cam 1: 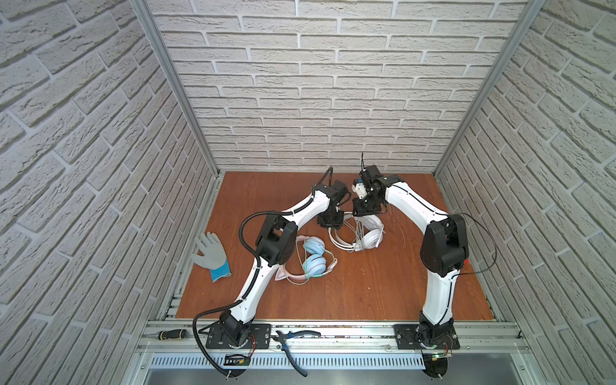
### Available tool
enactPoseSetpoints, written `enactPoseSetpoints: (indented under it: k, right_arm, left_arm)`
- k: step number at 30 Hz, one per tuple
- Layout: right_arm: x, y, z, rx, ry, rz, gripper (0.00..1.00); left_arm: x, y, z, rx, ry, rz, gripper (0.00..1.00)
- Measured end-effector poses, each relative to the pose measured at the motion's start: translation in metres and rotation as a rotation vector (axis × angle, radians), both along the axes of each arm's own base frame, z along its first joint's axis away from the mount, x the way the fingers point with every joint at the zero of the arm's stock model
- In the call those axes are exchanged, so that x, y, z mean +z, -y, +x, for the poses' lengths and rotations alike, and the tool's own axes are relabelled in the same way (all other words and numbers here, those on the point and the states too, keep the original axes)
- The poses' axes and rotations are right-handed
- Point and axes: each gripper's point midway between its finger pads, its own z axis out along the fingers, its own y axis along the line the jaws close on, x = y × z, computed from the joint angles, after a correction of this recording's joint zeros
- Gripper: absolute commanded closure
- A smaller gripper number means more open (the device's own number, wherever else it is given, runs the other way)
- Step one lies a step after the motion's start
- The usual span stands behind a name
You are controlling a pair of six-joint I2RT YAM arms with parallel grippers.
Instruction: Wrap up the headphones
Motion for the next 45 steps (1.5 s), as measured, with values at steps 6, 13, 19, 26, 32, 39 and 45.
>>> enactPoseSetpoints:
  k: [6,13,19,26,32,39,45]
  right_arm:
    - [0.003,0.001,-0.001,-0.007,0.009,0.002,0.76]
    - [-0.001,0.003,-0.007,-0.014,0.000,-0.001,0.75]
    - [0.004,0.005,-0.007,-0.026,0.018,-0.001,0.71]
    - [0.021,0.008,-0.006,-0.040,0.071,0.002,0.67]
    - [0.029,0.010,-0.004,-0.049,0.105,0.000,0.66]
    - [0.030,0.015,-0.009,-0.063,0.119,-0.014,0.63]
    - [0.040,0.016,-0.009,-0.069,0.154,-0.003,0.61]
  left_arm:
    - [0.000,0.000,0.000,-0.002,0.000,0.000,0.56]
    - [0.000,0.000,-0.001,-0.004,-0.004,-0.001,0.47]
    - [0.004,0.000,0.000,-0.009,0.003,-0.004,0.37]
    - [0.016,0.001,0.002,-0.010,0.022,-0.020,0.25]
    - [0.033,0.004,0.006,-0.008,0.052,-0.049,0.19]
    - [0.049,0.003,0.011,-0.001,0.077,-0.069,0.13]
    - [0.071,-0.003,0.017,0.013,0.119,-0.079,0.10]
